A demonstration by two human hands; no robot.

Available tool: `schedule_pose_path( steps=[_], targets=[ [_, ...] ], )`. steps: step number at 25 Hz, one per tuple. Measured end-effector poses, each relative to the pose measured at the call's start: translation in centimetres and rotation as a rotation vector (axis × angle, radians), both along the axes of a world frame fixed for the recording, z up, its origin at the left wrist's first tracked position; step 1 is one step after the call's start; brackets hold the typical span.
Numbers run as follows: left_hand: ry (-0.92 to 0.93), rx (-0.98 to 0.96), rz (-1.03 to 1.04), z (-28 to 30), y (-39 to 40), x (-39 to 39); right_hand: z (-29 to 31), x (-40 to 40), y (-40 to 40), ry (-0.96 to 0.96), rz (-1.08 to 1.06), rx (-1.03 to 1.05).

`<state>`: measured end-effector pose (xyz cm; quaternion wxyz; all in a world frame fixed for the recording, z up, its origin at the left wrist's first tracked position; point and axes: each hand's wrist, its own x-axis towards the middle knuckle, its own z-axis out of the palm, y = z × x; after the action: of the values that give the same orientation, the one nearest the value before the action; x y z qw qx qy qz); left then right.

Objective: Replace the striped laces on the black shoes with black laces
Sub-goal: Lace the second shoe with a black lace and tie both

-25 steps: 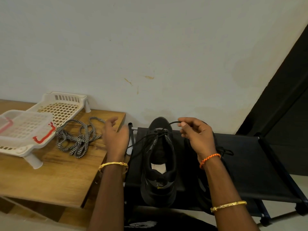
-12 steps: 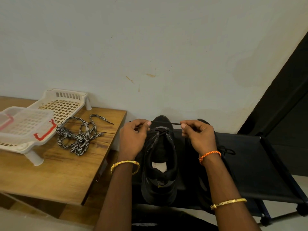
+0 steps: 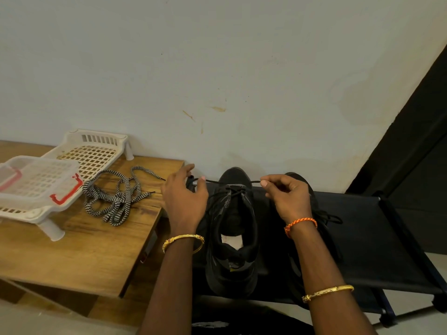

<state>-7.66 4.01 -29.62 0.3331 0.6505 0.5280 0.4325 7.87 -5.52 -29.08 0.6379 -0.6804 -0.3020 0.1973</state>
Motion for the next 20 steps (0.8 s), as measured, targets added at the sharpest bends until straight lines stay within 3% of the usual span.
schedule_pose_path(
  steps=[3,7,10,17,20],
  targets=[
    [0.031,0.122,-0.228,0.5,-0.7,0.5,0.0,-0.7,0.5,-0.027,0.084,-0.021],
    [0.007,0.038,-0.483,0.3,-1.4,1.9,0.0,-1.2,0.9,-0.05,0.105,-0.047],
    [0.094,0.002,-0.434,0.1,-1.4,2.4,-0.4,-1.2,1.1,-0.067,0.122,-0.078],
    [0.7,0.188,-0.222,0.0,-2.3,3.9,-2.4,0.0,2.2,0.073,-0.017,-0.266],
    [0.816,0.179,-0.217,-0.3,-2.5,4.8,-2.7,0.3,2.3,0.087,0.007,-0.31]
  ],
)
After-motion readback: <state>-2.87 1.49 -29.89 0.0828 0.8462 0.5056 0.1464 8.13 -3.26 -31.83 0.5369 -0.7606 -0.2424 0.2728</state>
